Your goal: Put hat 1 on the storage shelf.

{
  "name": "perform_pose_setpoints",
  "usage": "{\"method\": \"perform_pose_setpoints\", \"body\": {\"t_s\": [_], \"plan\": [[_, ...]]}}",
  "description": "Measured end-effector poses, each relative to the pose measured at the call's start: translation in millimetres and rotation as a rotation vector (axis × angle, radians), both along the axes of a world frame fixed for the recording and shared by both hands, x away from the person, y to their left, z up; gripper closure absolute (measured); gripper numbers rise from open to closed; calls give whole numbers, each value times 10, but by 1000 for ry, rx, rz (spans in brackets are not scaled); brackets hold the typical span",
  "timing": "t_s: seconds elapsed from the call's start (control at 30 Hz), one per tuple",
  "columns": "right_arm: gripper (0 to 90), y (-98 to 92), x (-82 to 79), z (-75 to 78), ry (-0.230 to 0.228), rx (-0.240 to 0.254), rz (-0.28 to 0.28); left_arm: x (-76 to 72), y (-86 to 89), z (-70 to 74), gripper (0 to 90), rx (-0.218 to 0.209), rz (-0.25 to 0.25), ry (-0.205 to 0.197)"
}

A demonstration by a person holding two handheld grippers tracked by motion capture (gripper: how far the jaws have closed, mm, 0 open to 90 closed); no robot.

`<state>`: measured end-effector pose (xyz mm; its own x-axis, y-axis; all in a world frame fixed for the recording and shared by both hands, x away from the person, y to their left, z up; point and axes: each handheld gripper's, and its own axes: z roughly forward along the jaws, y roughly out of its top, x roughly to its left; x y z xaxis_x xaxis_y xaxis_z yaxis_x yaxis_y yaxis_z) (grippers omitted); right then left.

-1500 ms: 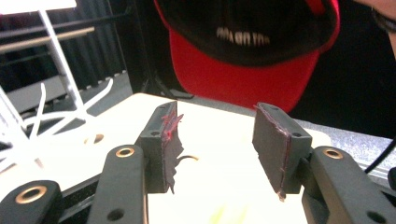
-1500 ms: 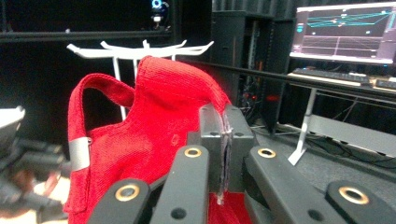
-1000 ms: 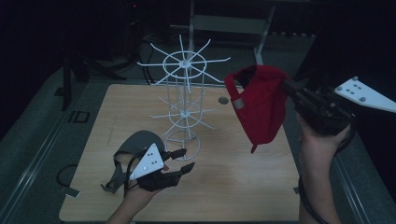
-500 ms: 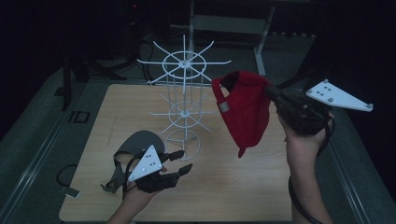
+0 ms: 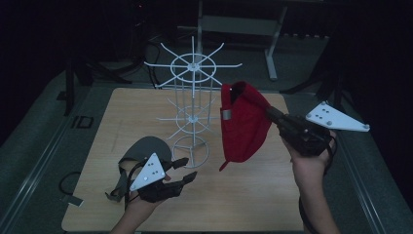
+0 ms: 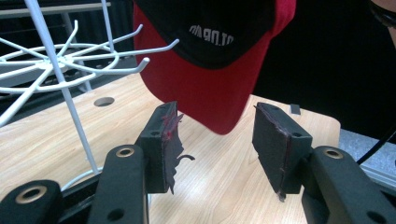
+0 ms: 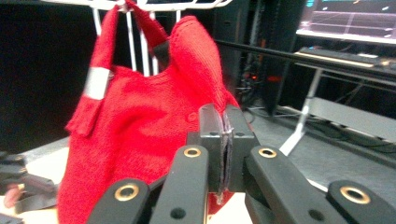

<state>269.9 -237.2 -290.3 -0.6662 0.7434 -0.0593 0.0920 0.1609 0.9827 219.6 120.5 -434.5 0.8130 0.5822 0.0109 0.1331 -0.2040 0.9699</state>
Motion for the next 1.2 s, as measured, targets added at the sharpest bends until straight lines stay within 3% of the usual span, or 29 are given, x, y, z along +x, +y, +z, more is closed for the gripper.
{"method": "perform_pose_setpoints", "body": {"t_s": [0.37,0.6,0.7,0.93,1.2], "plan": [[797,-105,-84,-155,19,23,46,-23,29,-42,513,6,15,7],[576,-242,-163,-224,7,37,68,-36,122,-42,513,-13,34,16],[494,-325,-207,-282,3,9,46,-52,160,-31,513,-7,43,11],[355,-567,-201,-594,74,6,33,-94,317,-30,513,2,81,10],[245,-804,-140,-1045,138,-6,-68,-148,566,-48,513,-8,138,9]]}}
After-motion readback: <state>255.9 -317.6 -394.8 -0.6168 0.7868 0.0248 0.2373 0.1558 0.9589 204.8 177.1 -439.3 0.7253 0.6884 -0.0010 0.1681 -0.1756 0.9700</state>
